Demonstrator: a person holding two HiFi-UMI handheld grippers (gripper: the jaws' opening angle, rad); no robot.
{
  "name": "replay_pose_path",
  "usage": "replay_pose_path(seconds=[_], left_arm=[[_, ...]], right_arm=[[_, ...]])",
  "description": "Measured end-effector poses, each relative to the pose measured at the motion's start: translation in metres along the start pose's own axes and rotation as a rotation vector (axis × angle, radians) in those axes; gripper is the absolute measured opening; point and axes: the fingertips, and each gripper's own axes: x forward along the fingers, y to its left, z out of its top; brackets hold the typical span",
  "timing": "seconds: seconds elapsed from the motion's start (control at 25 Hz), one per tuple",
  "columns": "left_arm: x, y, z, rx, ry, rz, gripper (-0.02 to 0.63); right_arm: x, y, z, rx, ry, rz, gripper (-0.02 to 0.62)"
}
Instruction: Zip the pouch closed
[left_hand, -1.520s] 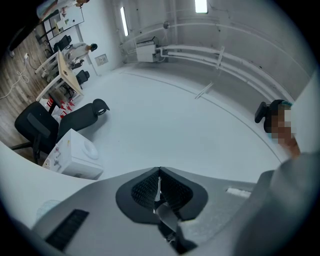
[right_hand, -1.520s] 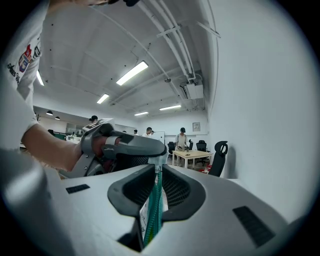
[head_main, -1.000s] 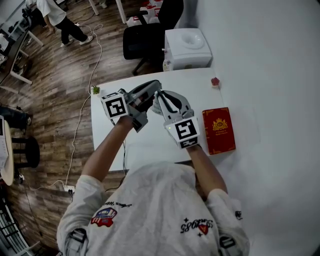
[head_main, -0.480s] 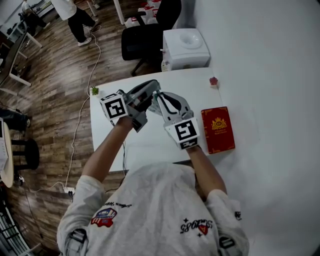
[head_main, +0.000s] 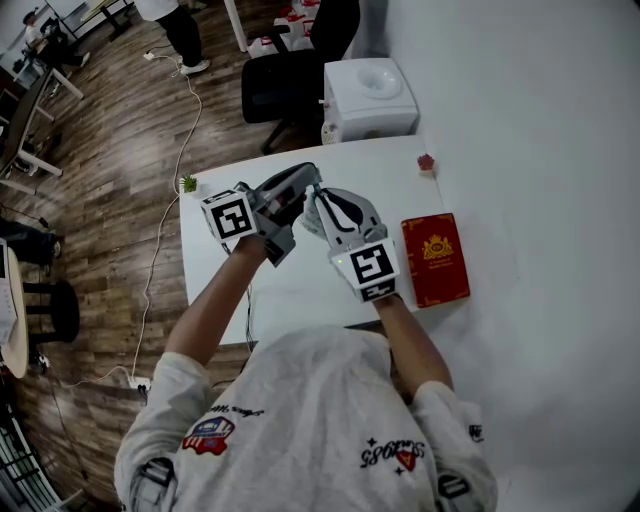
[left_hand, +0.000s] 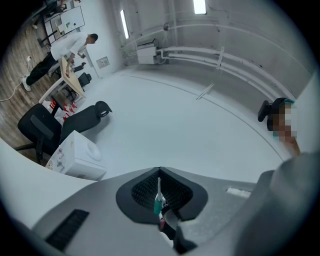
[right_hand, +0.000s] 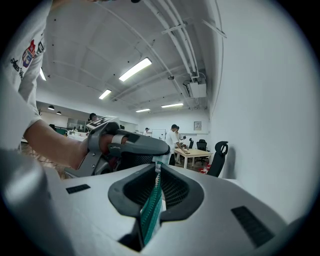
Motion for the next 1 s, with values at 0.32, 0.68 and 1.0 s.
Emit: replay_pose_path(seconds=[0.32, 0.68, 1.0], left_arm=[[0.001, -0.001, 0.002, 0.005, -0.01, -0.015, 0.003], [0.0, 0.001, 0.001, 0.012, -0.006, -0.006, 0.003], [0.0, 0.0, 0.003, 0.025, -0.015, -0.014, 0.003]], right_arm=[[-0.002, 0.0, -0.006, 0.004, 0.009, 0.0, 0.037], [-0.003, 0.001, -0.007, 0.008, 0.007, 0.005, 0.037], [-0.008, 0.001, -0.015, 0.008, 0.016, 0.007, 0.037]])
